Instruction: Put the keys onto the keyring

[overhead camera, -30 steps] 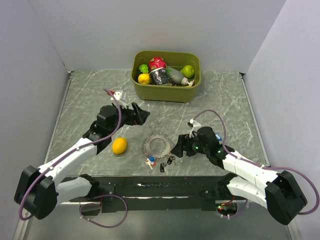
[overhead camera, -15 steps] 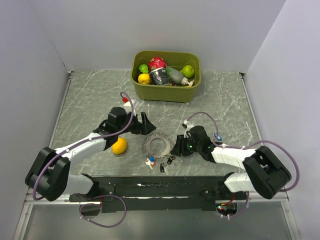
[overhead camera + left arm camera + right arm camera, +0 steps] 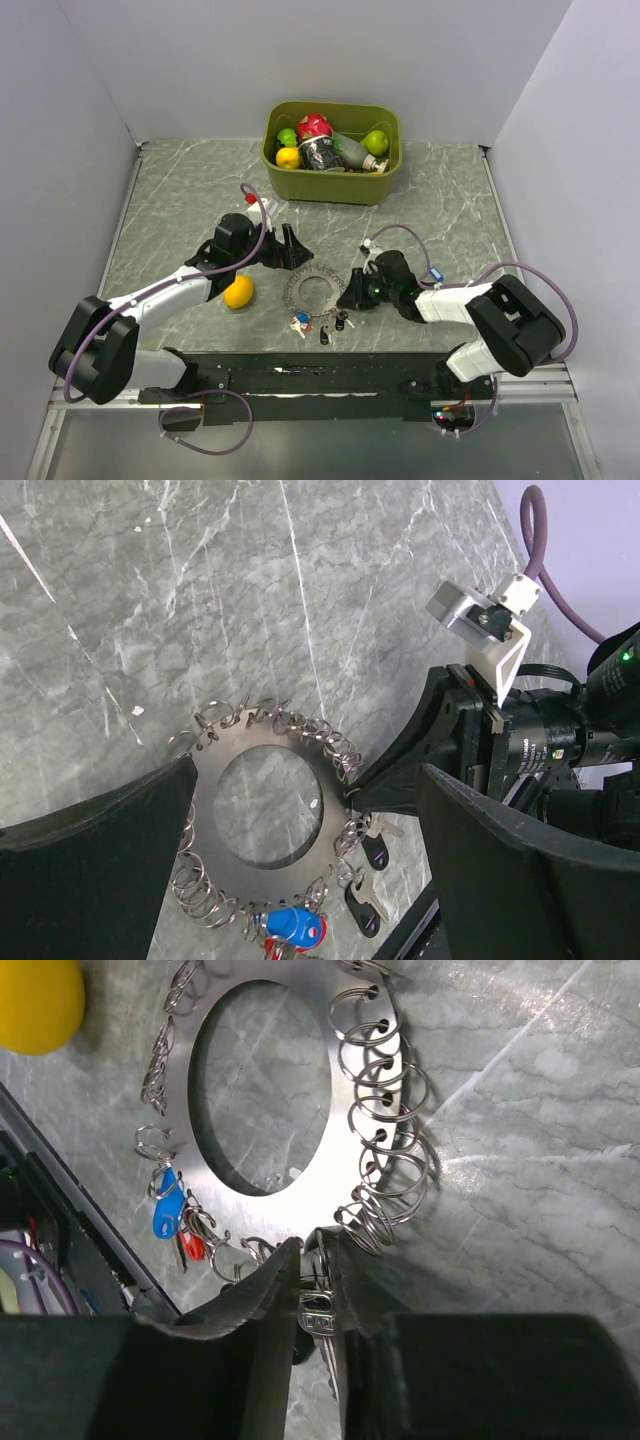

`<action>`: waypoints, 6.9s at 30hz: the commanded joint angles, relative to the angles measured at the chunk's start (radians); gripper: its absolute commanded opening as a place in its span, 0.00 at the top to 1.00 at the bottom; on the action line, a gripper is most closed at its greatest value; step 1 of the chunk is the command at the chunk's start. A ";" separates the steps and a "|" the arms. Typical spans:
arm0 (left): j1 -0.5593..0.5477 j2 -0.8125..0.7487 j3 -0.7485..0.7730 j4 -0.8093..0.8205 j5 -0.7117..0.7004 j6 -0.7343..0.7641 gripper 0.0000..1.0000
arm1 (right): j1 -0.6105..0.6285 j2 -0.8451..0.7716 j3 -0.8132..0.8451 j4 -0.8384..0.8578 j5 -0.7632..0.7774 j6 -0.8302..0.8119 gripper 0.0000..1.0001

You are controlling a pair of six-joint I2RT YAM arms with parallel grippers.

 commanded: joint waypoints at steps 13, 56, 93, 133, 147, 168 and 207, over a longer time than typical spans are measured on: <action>-0.002 -0.068 0.049 -0.007 -0.040 0.030 0.04 | -0.008 -0.153 0.074 -0.114 0.055 -0.091 1.00; -0.084 -0.182 -0.005 0.260 0.446 0.066 0.44 | -0.008 -0.658 0.195 -0.180 -0.284 -0.442 1.00; -0.209 -0.062 0.210 -0.028 0.305 0.123 0.52 | -0.007 -0.653 0.264 -0.265 -0.356 -0.494 1.00; -0.268 -0.319 0.033 0.166 0.144 0.169 0.99 | -0.007 -0.658 0.209 -0.173 -0.354 -0.430 0.74; -0.266 -0.293 0.061 0.151 0.121 0.165 0.99 | -0.007 -0.684 0.202 -0.194 -0.322 -0.439 0.38; -0.266 -0.291 0.087 0.152 0.231 0.157 0.99 | -0.008 -0.705 0.208 -0.179 -0.241 -0.433 0.25; -0.263 -0.266 0.079 0.142 0.126 0.122 0.99 | -0.008 -0.661 0.211 -0.139 -0.241 -0.370 1.00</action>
